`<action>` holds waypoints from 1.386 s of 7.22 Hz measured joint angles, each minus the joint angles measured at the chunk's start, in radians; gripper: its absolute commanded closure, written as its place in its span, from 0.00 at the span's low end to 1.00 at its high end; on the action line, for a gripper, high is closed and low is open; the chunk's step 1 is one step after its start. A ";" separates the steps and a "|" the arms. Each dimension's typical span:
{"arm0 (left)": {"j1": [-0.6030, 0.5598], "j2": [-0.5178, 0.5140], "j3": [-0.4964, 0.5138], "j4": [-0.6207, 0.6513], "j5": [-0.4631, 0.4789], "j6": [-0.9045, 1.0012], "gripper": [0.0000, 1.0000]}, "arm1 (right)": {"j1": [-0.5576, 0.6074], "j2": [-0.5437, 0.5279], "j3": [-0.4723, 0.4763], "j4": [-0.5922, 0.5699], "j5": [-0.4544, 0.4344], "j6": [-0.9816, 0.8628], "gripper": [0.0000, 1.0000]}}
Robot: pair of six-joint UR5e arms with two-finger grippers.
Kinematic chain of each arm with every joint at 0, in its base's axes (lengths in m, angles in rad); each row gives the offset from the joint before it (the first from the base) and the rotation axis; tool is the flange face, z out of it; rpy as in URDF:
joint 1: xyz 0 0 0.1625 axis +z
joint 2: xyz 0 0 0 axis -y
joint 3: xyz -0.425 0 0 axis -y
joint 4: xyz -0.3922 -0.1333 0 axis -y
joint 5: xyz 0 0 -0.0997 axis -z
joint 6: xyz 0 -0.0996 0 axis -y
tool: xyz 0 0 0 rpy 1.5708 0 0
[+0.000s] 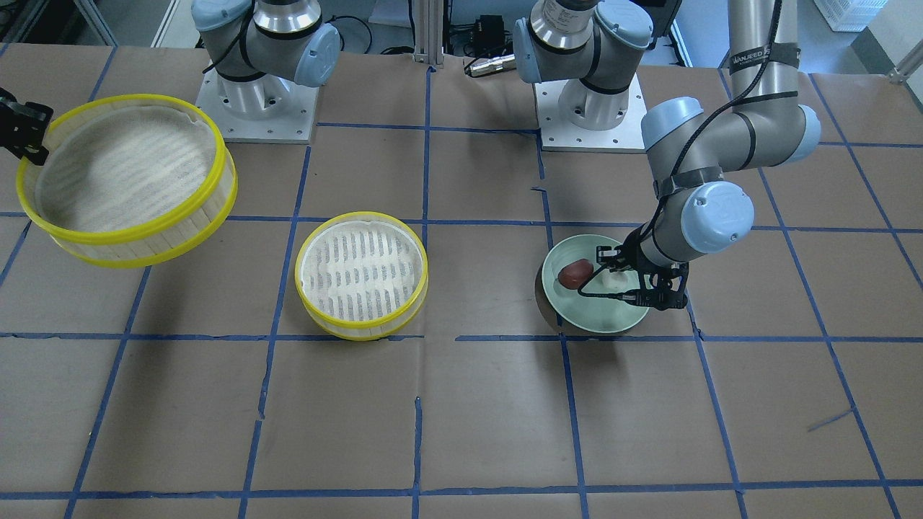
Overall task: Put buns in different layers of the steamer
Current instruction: 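Lift the white bun and carry it over the bottom steamer tier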
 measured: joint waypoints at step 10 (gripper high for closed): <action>-0.479 -0.027 0.353 0.143 -0.241 -0.645 1.00 | 0.000 0.001 -0.002 -0.002 -0.002 -0.034 0.92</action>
